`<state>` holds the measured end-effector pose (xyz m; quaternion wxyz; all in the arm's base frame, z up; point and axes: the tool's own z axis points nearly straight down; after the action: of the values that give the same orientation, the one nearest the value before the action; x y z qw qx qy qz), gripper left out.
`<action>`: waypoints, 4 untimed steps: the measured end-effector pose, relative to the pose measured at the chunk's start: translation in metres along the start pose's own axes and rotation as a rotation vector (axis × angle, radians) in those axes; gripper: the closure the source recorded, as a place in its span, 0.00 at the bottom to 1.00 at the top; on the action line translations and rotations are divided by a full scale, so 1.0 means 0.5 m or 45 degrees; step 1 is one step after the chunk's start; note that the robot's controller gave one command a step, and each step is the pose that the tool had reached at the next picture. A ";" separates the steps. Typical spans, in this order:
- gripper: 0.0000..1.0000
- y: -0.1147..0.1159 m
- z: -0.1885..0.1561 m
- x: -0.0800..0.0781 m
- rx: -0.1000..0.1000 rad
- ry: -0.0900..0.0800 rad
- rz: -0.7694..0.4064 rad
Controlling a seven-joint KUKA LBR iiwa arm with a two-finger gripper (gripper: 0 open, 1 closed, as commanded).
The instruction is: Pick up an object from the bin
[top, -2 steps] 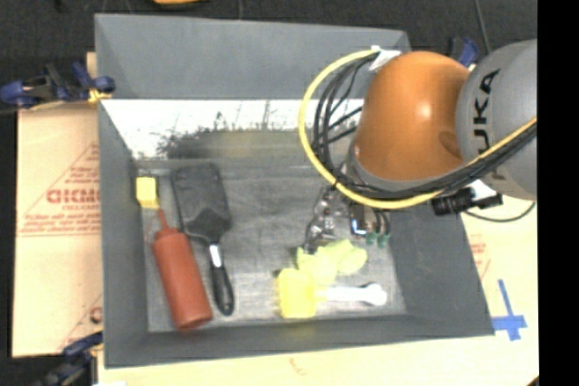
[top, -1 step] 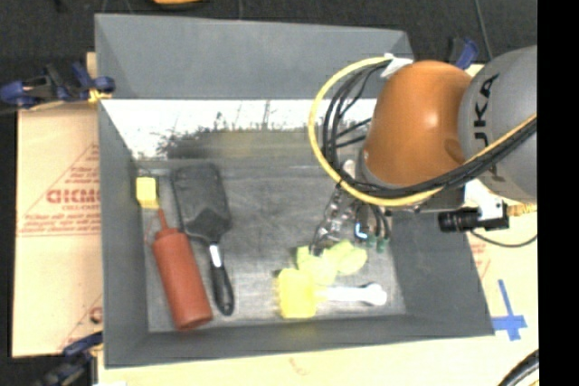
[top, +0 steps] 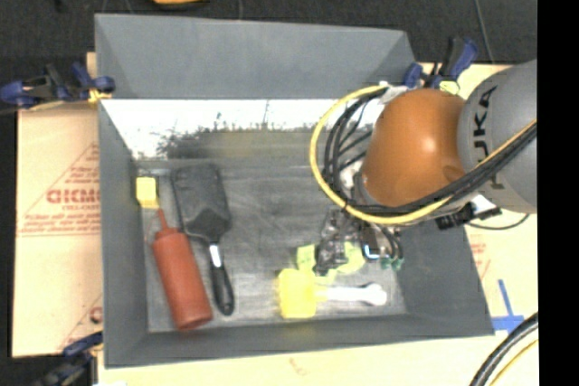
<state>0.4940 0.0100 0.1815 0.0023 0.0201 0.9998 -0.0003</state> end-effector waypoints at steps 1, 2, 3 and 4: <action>1.00 0.078 -0.009 0.002 0.001 0.005 0.030; 0.00 0.077 0.107 0.000 -0.001 0.002 -0.353; 1.00 0.038 0.211 -0.009 -0.003 -0.013 -1.042; 1.00 0.038 0.211 -0.009 -0.004 -0.012 -1.041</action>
Offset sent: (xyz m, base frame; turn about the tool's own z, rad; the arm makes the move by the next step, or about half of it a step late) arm 0.0015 0.0168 -0.1090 -0.8210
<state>0.4997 0.0287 0.0763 0.0068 -0.3789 0.9254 0.0001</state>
